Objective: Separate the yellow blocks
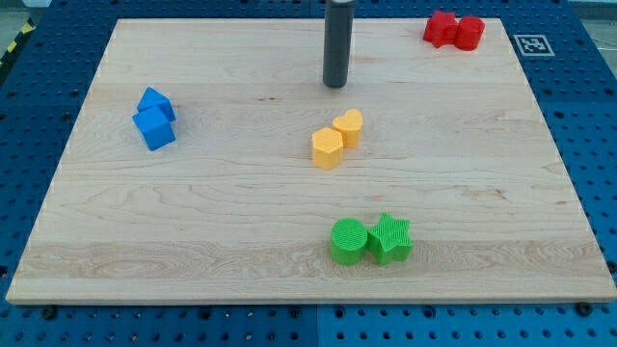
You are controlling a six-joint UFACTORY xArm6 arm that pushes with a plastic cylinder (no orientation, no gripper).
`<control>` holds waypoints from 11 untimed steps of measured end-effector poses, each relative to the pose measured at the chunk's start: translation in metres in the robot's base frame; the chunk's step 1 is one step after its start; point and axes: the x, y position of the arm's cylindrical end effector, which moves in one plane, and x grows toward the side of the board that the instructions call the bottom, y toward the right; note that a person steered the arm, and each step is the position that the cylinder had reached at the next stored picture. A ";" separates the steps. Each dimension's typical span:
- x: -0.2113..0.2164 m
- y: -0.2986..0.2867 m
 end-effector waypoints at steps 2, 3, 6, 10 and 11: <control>0.029 -0.033; 0.056 -0.033; 0.087 0.014; 0.077 0.030; 0.077 0.039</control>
